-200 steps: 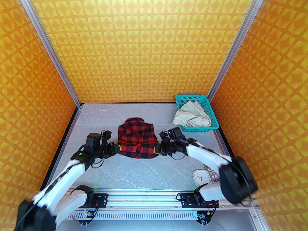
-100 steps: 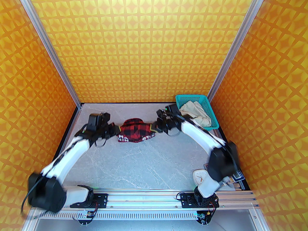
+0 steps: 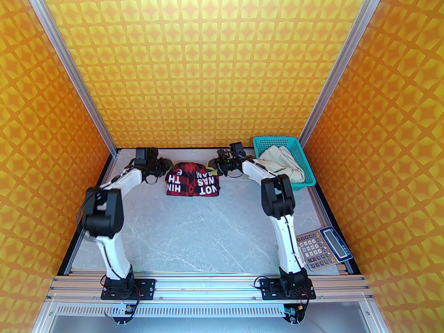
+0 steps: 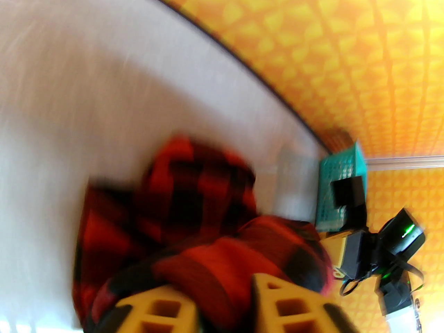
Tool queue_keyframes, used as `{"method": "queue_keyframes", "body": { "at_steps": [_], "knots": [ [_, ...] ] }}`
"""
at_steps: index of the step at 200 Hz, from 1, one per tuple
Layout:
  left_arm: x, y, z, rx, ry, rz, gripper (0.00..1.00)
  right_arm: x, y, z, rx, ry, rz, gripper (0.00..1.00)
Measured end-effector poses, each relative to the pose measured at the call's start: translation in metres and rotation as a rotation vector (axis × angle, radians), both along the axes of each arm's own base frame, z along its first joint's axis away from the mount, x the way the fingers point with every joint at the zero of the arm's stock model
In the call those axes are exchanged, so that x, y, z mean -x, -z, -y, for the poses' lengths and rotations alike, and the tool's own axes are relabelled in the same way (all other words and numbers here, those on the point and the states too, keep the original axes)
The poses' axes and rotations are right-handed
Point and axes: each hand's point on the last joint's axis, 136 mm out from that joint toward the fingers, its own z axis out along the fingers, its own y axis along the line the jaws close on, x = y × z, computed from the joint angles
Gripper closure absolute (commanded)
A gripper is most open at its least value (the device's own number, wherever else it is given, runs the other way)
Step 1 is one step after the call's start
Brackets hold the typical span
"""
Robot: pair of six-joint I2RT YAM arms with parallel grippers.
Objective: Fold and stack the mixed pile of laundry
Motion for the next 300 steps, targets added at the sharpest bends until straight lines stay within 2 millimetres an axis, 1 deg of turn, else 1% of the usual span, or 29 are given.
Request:
{"method": "queue_keyframes", "body": {
  "at_steps": [11,23,42,59,80,94,102,119,132,143,157,164,179,190,197,205,216,231,242,250,255,265,281,291,300],
  "knots": [
    [-0.016,0.008,-0.004,0.024,-0.007,0.015,0.48,-0.012,0.006,0.001,-0.035,0.016,0.013,0.51],
    [-0.027,0.017,-0.008,0.045,-0.013,0.025,0.46,-0.021,0.011,0.004,-0.064,0.035,0.025,0.47],
    [-0.034,0.031,-0.017,0.067,-0.025,0.018,0.45,-0.029,0.010,0.007,-0.086,0.050,0.052,0.44],
    [-0.035,0.032,-0.025,0.075,-0.030,0.019,0.41,-0.034,0.002,0.012,-0.079,0.053,0.105,0.42],
    [-0.040,0.017,-0.034,0.045,-0.014,0.063,0.35,-0.029,-0.004,0.022,0.002,0.062,0.164,0.41],
    [-0.035,0.005,-0.040,0.006,0.002,0.081,0.35,-0.020,-0.013,0.031,0.084,0.072,0.206,0.43],
    [-0.031,-0.003,-0.042,-0.020,0.014,0.091,0.39,-0.014,-0.022,0.036,0.126,0.079,0.232,0.45],
    [-0.018,-0.027,-0.043,-0.081,0.048,0.126,0.49,0.000,-0.042,0.044,0.215,0.083,0.305,0.49],
    [-0.009,-0.045,-0.039,-0.121,0.078,0.160,0.55,0.009,-0.054,0.044,0.267,0.076,0.359,0.53],
    [-0.001,-0.057,-0.031,-0.154,0.113,0.190,0.56,0.012,-0.060,0.039,0.294,0.066,0.396,0.55],
    [0.007,-0.062,-0.011,-0.184,0.174,0.216,0.57,0.016,-0.059,0.023,0.311,0.038,0.423,0.59],
    [0.011,-0.060,0.002,-0.192,0.207,0.219,0.57,0.016,-0.055,0.015,0.315,0.024,0.426,0.62],
    [0.017,-0.043,0.030,-0.196,0.275,0.197,0.57,0.012,-0.041,-0.001,0.315,0.007,0.421,0.69],
    [0.019,-0.025,0.050,-0.193,0.319,0.172,0.58,0.007,-0.026,-0.011,0.317,0.006,0.402,0.74],
    [0.018,-0.011,0.061,-0.187,0.342,0.150,0.58,0.002,-0.016,-0.014,0.322,0.012,0.387,0.74],
    [0.016,0.006,0.069,-0.182,0.359,0.125,0.58,-0.005,-0.004,-0.015,0.331,0.024,0.370,0.75],
    [0.010,0.028,0.074,-0.176,0.366,0.092,0.58,-0.016,0.013,-0.014,0.347,0.052,0.344,0.75],
    [0.000,0.055,0.074,-0.166,0.359,0.050,0.57,-0.029,0.036,-0.007,0.370,0.096,0.302,0.75],
    [-0.006,0.074,0.072,-0.160,0.351,0.022,0.57,-0.033,0.050,-0.001,0.379,0.120,0.266,0.74],
    [-0.010,0.083,0.071,-0.154,0.348,0.008,0.57,-0.034,0.058,0.001,0.382,0.129,0.247,0.73],
    [-0.010,0.086,0.072,-0.147,0.352,0.005,0.57,-0.034,0.061,0.002,0.382,0.134,0.236,0.73],
    [-0.012,0.085,0.072,-0.141,0.354,0.008,0.55,-0.035,0.062,0.005,0.382,0.140,0.228,0.71],
    [-0.012,0.078,0.072,-0.144,0.354,0.021,0.52,-0.034,0.057,0.007,0.388,0.146,0.229,0.69],
    [-0.012,0.074,0.072,-0.148,0.357,0.026,0.50,-0.028,0.055,0.010,0.401,0.144,0.219,0.67],
    [-0.010,0.067,0.072,-0.159,0.364,0.035,0.49,-0.019,0.048,0.014,0.415,0.143,0.211,0.65]
  ]
}}
